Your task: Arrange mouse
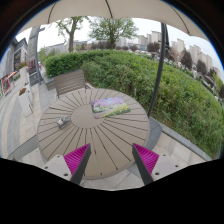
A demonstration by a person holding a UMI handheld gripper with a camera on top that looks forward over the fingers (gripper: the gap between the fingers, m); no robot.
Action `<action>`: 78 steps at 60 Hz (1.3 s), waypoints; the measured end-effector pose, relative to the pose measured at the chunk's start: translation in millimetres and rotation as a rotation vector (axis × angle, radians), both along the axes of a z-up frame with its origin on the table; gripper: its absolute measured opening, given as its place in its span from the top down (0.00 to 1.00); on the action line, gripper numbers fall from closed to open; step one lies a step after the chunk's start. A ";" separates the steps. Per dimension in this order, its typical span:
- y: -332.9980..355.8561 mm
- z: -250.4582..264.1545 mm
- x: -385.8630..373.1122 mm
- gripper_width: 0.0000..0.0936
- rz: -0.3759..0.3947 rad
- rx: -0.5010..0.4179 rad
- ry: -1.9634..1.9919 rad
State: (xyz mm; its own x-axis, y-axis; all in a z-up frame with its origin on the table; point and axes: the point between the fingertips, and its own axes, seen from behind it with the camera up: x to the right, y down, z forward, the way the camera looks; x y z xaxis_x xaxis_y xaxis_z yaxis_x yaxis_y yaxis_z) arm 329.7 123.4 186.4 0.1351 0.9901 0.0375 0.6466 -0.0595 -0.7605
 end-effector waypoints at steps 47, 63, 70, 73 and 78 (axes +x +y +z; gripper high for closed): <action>-295.1 -116.4 -151.6 0.09 0.211 -0.060 0.045; -307.0 -177.3 -235.2 0.08 0.134 -0.029 0.083; -298.6 -196.4 -260.4 0.08 0.096 -0.029 0.069; -295.3 -200.0 -269.6 0.08 0.085 -0.024 0.071; -294.9 -203.3 -281.7 0.08 0.081 -0.020 0.078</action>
